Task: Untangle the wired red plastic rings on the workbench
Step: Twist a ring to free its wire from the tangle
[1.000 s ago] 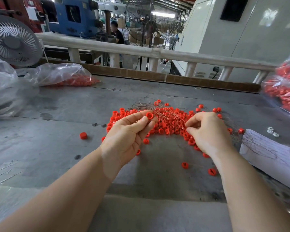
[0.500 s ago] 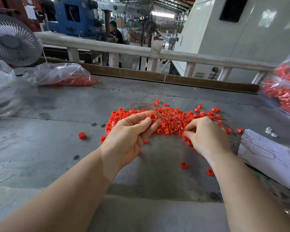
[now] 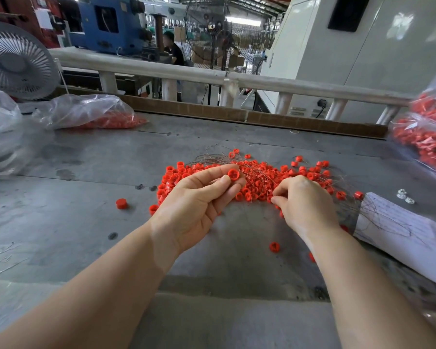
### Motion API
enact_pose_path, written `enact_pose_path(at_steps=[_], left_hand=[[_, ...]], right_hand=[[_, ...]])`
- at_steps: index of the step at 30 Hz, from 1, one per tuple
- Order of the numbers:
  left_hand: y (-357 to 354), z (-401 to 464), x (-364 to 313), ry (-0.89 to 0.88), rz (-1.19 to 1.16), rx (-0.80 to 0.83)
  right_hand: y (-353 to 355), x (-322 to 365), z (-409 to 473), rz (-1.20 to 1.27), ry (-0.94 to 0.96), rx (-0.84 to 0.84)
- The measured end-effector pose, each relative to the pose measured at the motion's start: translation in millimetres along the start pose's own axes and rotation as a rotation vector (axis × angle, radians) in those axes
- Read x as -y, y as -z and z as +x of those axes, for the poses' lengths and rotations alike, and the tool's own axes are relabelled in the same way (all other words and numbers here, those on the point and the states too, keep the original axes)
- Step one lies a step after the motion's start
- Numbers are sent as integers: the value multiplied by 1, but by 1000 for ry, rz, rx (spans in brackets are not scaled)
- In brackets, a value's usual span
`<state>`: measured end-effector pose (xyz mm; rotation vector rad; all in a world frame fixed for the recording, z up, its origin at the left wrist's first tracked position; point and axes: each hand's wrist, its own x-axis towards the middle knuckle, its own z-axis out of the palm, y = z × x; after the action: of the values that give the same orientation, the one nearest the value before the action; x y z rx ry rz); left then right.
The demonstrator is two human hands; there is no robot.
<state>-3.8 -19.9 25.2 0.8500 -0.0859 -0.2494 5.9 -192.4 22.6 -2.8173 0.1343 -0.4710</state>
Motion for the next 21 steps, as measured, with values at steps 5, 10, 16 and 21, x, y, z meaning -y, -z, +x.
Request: enact_pose_path(at_steps=[5,10,16,21], left_hand=[[0,0,0,0,-3,5],[1,1,0,3,-6,8],[2,0,0,5,-5,25],[2,-1,0,14,0,29]], right_hand=[[-3,-2,2,-22,-10,23],[-3,-3,4,-40,3,11],[-2,-1,3,-26,-42,43],[-2,-1,2,-53,-21,31]])
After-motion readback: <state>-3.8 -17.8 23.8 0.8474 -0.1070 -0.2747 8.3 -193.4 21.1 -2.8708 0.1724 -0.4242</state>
